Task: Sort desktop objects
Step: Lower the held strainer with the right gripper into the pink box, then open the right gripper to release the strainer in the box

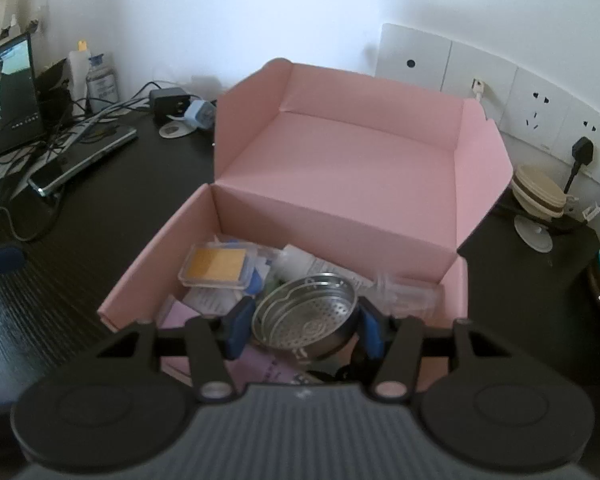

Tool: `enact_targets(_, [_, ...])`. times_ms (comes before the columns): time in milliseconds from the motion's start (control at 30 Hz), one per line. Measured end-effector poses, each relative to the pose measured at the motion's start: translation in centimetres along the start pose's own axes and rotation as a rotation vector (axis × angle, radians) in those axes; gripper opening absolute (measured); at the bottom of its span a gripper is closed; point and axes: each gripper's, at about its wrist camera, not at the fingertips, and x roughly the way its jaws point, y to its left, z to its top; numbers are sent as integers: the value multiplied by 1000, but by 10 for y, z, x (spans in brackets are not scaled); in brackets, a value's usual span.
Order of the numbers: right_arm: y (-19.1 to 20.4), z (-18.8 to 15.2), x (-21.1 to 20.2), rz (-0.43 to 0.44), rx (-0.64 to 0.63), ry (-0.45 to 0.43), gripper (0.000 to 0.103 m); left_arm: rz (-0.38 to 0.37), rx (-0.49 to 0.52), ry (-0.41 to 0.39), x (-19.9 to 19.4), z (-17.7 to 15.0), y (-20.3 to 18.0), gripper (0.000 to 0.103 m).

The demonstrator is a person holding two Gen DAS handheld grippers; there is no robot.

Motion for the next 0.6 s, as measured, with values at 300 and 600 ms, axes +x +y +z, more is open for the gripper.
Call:
enact_targets(300, [6, 1, 3, -24, -36, 1, 54, -1, -3, 0, 0, 0, 0, 103])
enact_targets(600, [6, 1, 1, -33, -34, -20, 55, -1, -6, 1, 0, 0, 2, 103])
